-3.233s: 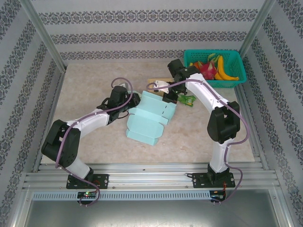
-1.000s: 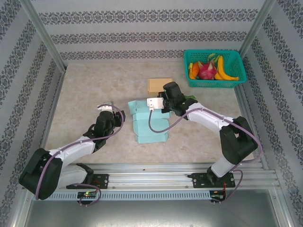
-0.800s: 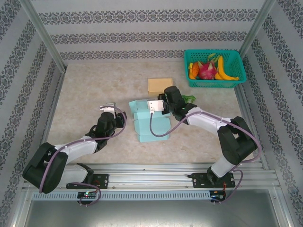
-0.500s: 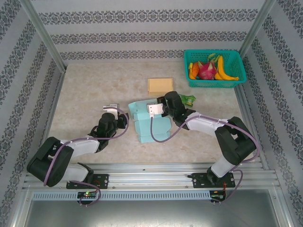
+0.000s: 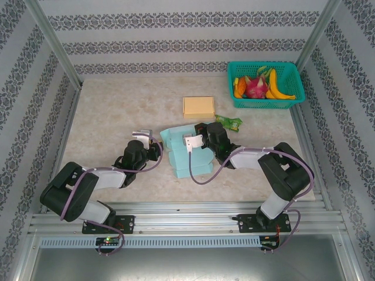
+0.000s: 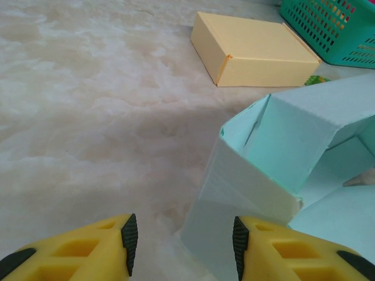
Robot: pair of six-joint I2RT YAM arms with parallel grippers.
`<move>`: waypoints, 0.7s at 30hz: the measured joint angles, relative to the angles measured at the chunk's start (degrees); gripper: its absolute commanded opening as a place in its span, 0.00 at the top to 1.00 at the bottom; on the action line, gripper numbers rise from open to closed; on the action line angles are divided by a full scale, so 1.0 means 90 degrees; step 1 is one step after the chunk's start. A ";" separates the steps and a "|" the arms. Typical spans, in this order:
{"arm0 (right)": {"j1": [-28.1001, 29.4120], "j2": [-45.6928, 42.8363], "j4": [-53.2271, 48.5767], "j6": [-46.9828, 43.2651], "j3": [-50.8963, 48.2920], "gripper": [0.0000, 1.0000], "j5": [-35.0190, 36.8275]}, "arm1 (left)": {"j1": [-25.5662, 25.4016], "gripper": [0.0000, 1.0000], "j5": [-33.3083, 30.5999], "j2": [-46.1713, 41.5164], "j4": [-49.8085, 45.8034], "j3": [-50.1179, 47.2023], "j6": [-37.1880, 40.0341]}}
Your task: Fold the paper box
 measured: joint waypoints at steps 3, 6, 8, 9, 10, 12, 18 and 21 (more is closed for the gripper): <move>0.0000 0.0044 0.0182 -0.0036 -0.0027 1.00 -0.0002 | 0.0000 0.52 0.0121 0.0131 0.0114 0.0000 0.0051; 0.0002 0.0107 0.0352 -0.0041 -0.0078 1.00 0.0000 | -0.0002 0.53 0.0260 0.0245 0.0214 0.0000 0.0075; 0.0010 0.0168 0.0454 -0.0041 -0.0100 1.00 0.0012 | -0.0002 0.54 0.0333 0.0289 0.0267 0.0000 0.0090; 0.0010 0.0189 0.0491 -0.0044 -0.0102 1.00 0.0015 | 0.0000 0.57 0.0381 0.0308 0.0291 0.0000 0.0095; 0.0010 0.0204 0.0517 -0.0041 -0.0102 1.00 0.0017 | 0.0000 0.59 0.0427 0.0328 0.0318 0.0000 0.0104; 0.0010 0.0219 0.0554 -0.0041 -0.0104 1.00 0.0019 | 0.0000 0.61 0.0515 0.0362 0.0369 0.0000 0.0138; 0.0010 0.0233 0.0595 -0.0041 -0.0104 1.00 0.0019 | 0.0000 0.63 0.0733 0.0556 0.0495 0.0007 0.0168; 0.0010 0.0265 0.0595 -0.0041 -0.0104 1.00 0.0027 | 0.0000 0.64 0.0780 0.0653 0.0546 0.0012 0.0172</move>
